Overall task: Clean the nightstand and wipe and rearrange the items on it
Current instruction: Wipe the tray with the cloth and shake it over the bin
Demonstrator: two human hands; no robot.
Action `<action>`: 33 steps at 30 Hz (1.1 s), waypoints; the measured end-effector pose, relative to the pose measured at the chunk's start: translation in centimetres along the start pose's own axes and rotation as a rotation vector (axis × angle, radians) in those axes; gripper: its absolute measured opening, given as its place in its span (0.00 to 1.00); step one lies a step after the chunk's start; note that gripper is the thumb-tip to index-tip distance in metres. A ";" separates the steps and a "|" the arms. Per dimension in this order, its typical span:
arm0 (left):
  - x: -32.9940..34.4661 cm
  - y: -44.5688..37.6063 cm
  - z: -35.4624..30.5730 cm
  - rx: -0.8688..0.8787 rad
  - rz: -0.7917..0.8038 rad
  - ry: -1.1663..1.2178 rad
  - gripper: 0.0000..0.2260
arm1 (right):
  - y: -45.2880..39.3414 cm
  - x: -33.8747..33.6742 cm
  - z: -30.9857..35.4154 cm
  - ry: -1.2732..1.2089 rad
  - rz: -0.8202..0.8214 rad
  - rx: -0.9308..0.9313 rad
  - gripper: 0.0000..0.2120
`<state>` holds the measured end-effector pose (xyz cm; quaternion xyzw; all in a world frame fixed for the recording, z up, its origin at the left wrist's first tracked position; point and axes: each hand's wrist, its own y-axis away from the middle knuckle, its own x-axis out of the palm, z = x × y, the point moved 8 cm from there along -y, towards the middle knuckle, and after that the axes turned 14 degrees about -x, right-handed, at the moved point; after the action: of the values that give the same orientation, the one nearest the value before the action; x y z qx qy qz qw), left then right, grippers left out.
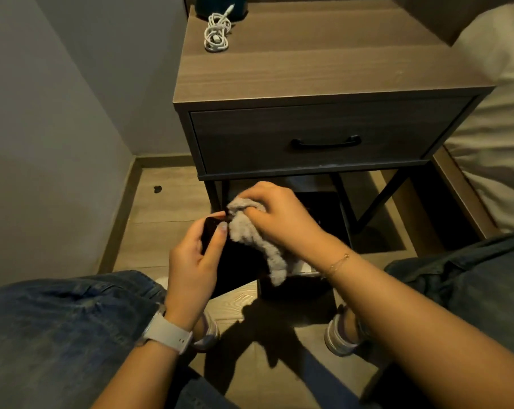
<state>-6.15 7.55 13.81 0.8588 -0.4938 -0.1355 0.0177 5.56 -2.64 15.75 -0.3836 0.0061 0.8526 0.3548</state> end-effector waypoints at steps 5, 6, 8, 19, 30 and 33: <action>0.1 0.5 -0.6 0.107 0.014 -0.037 0.11 | 4.8 -3.8 -13.1 0.257 0.108 0.411 0.14; 0.2 0.4 -0.6 0.106 0.009 -0.032 0.10 | 5.2 -4.3 -14.8 0.278 0.120 0.457 0.14; -0.2 0.0 -0.5 0.077 -0.030 0.001 0.10 | 5.2 -5.0 -17.3 0.322 0.126 0.521 0.13; -1.6 -2.0 2.0 -0.151 -0.190 0.226 0.13 | 5.0 0.1 1.9 0.179 -0.337 -0.129 0.19; 0.4 -1.9 6.9 -0.627 -0.169 0.595 0.14 | 7.4 3.1 1.4 0.384 -0.166 -0.216 0.22; -0.2 -2.0 7.6 -0.664 -0.222 0.603 0.13 | 7.8 -0.3 -4.0 0.403 -0.273 -0.048 0.20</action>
<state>-6.48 9.54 6.27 0.8553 -0.3015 -0.0316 0.4202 3.51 -9.74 11.09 -0.5514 0.0048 0.7029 0.4493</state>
